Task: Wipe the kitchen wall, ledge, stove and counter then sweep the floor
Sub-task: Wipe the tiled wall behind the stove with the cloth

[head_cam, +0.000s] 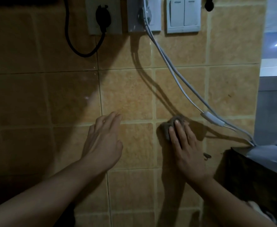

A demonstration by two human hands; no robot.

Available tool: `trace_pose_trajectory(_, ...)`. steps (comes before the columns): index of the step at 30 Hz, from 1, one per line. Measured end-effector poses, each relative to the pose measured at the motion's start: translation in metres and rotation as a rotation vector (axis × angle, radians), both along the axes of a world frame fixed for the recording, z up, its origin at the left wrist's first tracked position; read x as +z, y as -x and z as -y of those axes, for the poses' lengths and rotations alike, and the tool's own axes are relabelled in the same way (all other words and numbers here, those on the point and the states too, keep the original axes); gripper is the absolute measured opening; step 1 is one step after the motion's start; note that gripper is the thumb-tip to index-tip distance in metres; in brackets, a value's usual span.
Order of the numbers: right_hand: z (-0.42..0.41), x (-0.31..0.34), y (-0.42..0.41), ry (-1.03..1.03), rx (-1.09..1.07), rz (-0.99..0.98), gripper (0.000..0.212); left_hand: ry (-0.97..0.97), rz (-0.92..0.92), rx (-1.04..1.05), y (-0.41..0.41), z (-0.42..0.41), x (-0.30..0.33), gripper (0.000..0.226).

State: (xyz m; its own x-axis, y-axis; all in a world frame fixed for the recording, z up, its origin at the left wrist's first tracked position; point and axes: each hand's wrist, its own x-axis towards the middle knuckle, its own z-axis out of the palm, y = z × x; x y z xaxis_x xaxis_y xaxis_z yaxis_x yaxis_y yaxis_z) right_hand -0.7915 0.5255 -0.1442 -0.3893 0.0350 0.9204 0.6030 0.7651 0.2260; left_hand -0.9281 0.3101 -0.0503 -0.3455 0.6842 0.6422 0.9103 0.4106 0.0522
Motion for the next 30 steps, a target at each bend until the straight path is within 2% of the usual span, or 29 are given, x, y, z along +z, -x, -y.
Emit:
trace_pose_trajectory(3,-0.007,0.000,-0.015,0.058,-0.063,0.034,0.098,-0.001,-0.003,-0.011,-0.003,-0.003,-0.005,0.072)
trace_pose_trajectory(6,-0.001,0.035,-0.006,0.168,-0.051,-0.121,0.071,-0.032,-0.005,-0.015,-0.004,-0.003,-0.004,0.074)
trace_pose_trajectory(8,0.005,0.045,0.003,0.245,-0.051,-0.191,0.065,-0.044,-0.024,-0.008,-0.001,-0.002,-0.004,0.073)
trace_pose_trajectory(10,0.010,0.027,0.013,0.215,-0.003,-0.183,0.070,-0.024,-0.035,0.016,0.002,0.001,-0.009,0.073)
trace_pose_trajectory(14,0.023,-0.006,0.018,0.023,0.056,0.092,0.094,0.008,-0.012,0.076,0.007,0.010,-0.019,0.073)
trace_pose_trajectory(18,0.028,0.056,0.035,-0.029,0.160,0.107,0.065,-0.042,0.021,0.093,0.020,0.022,-0.011,0.072)
trace_pose_trajectory(21,0.032,0.103,0.065,0.042,0.158,0.024,0.071,-0.072,0.038,0.124,0.033,0.032,-0.006,0.074)
trace_pose_trajectory(23,0.036,0.103,0.077,0.005,0.153,0.017,0.076,-0.092,0.080,0.155,0.041,0.038,-0.011,0.076)
trace_pose_trajectory(25,0.041,0.078,0.082,-0.135,0.173,0.117,0.075,-0.101,0.120,0.182,0.046,0.042,-0.019,0.078)
trace_pose_trajectory(28,0.054,0.025,0.084,-0.291,0.216,0.421,0.069,-0.078,0.149,0.229,0.047,0.045,-0.029,0.080)
trace_pose_trajectory(30,0.055,0.022,0.087,-0.339,0.222,0.544,0.067,-0.069,0.147,0.243,0.050,0.046,-0.031,0.081)
